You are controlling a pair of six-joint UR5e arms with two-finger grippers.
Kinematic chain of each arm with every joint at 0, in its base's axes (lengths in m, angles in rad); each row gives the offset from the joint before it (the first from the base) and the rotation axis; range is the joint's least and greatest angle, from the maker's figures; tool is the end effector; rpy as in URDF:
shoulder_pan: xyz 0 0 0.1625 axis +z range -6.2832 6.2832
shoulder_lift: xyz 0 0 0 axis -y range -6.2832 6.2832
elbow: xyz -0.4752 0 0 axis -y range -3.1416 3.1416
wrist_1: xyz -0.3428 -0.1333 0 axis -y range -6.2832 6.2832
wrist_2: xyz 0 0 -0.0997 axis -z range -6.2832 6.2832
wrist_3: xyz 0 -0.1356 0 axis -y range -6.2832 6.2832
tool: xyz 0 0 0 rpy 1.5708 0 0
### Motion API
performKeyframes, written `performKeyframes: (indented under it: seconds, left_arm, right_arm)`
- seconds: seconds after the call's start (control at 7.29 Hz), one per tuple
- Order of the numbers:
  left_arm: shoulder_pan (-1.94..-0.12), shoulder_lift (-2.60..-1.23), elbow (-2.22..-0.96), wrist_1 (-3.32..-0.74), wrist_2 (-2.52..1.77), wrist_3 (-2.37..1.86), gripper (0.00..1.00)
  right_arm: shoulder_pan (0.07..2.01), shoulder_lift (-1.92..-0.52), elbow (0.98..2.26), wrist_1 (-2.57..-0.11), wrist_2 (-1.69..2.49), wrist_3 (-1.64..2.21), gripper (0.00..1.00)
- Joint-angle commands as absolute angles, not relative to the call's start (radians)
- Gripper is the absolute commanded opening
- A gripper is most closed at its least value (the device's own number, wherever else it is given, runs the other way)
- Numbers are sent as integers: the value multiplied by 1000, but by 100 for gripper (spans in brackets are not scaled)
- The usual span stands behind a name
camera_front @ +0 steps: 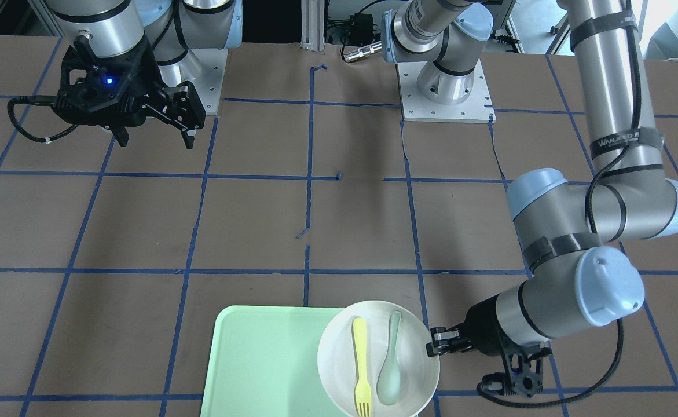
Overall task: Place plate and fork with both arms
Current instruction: 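Carry the plate with the left gripper onto the green tray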
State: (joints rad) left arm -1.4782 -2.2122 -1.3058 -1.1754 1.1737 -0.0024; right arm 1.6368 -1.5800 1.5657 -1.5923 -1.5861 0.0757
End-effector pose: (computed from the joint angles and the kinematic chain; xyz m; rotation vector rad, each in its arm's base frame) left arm -0.1197 -0.7193 0.2941 0.1251 -2.7425 0.0509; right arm 0.1601 -0.4333 0.5107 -0.0156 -3.1283 0.0576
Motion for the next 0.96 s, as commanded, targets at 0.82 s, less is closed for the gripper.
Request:
performKeyframes:
  seconds: [0.82]
  left_arm:
    - [-1614,-2405,-1143,-1154,1158,-120,0]
  right_arm:
    - [1638,-1580,1566,-1592,-1586,75,100]
